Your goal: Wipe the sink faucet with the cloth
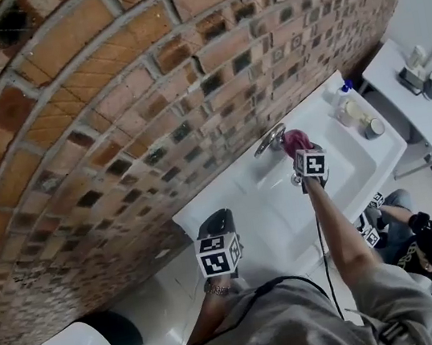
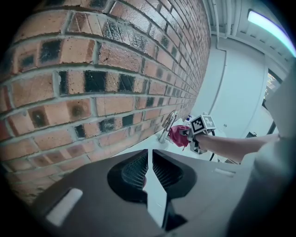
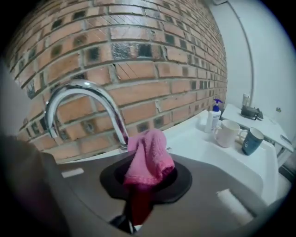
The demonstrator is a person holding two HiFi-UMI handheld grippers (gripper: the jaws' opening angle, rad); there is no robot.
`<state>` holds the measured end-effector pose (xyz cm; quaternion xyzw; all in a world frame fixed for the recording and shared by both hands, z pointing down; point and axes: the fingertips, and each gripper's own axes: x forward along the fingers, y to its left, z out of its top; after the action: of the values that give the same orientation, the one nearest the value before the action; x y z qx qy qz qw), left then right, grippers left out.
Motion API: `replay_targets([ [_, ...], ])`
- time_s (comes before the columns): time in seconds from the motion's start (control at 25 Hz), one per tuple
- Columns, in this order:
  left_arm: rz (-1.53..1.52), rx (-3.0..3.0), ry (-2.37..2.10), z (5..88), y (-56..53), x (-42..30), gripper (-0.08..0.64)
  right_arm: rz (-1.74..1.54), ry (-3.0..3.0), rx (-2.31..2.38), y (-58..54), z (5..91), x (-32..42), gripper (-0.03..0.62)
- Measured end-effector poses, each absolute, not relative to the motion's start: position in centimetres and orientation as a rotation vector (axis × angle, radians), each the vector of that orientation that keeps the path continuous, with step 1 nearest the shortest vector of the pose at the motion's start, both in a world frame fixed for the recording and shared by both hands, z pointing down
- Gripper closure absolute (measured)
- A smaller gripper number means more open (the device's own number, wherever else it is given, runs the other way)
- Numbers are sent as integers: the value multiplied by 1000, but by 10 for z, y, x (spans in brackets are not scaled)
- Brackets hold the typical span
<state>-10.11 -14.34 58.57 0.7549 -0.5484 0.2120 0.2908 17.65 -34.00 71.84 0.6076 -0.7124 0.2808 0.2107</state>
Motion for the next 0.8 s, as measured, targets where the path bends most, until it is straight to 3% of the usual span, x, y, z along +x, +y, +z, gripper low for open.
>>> replay_targets([
  [0.28,564,2029,-1456,581,-141,-96,511,892,-1999,1511,-349,740,156,548],
  [0.8,563,2075,-1436,573,-135,-87,511,881,-2591,1478,-350,586,119,549],
])
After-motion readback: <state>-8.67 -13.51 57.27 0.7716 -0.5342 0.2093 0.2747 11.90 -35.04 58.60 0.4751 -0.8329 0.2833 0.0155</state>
